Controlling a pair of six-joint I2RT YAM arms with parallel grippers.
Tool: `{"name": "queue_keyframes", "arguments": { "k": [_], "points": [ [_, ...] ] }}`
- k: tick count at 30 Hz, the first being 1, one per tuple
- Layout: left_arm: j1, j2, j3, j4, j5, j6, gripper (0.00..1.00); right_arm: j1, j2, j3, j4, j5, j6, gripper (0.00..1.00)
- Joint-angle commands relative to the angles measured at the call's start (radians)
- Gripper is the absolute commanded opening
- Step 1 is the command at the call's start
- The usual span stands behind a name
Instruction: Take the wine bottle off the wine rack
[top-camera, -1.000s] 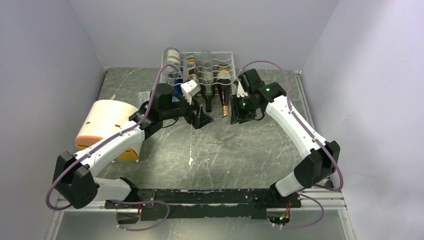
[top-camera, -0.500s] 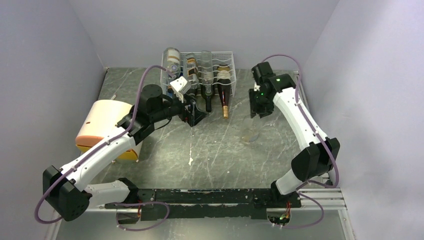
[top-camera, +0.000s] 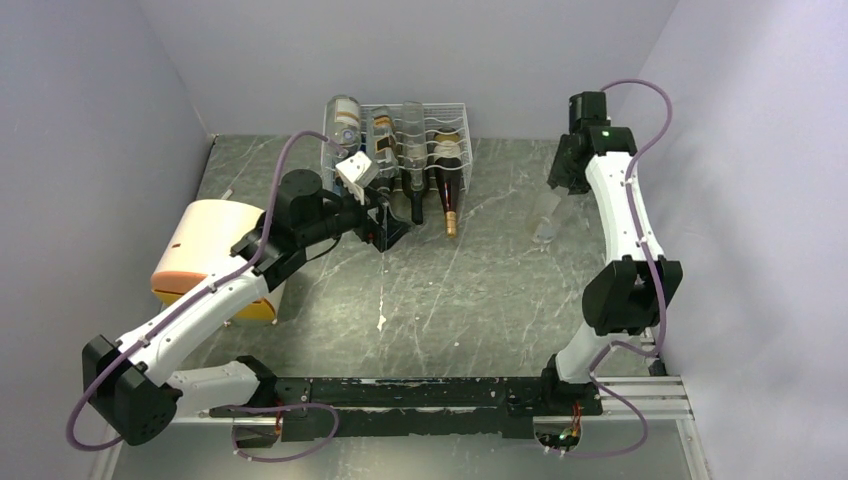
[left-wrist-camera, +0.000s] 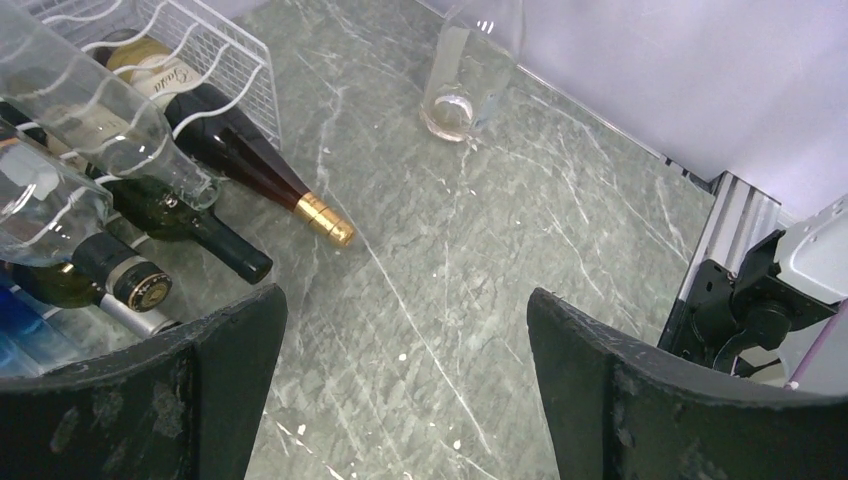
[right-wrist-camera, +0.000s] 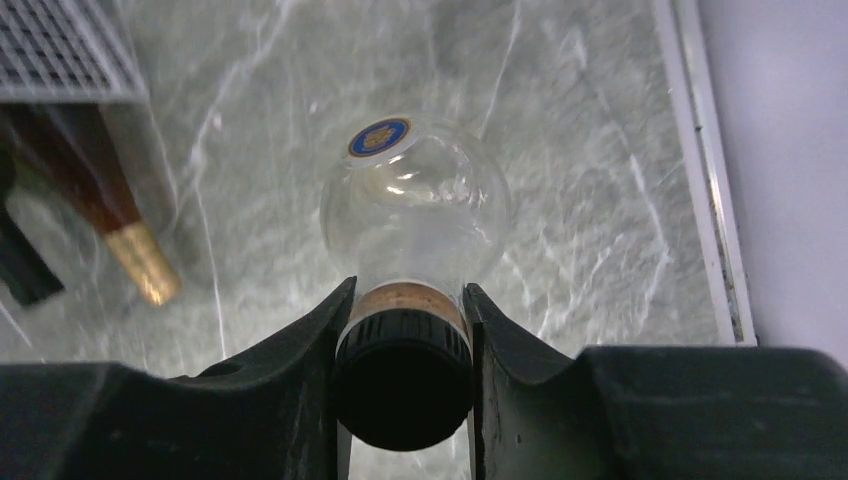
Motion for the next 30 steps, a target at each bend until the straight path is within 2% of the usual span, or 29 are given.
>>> {"name": "queue_keyframes", "arguments": {
  "k": [1,8,23,30],
  "points": [
    [-0.006,-0.041,0.005,0.005,-0.036,0.004,0.93,-0.107,0.058,0.122,0.181,0.031,0.028,0.0],
    [-0.006,-0.042,0.011,-0.002,-0.04,0.008,0.93,-0.202,0.153,0.185,0.239,-0.029,0.023,0.0],
    [-0.005,-0.036,0.004,-0.001,-0.058,0.013,0.93,-0.243,0.22,0.233,0.301,-0.024,0.002,0.0],
    [-0.005,-0.025,0.006,-0.008,-0.069,0.018,0.93,-0.242,0.196,0.116,0.351,-0.041,0.004,0.0]
  ]
}}
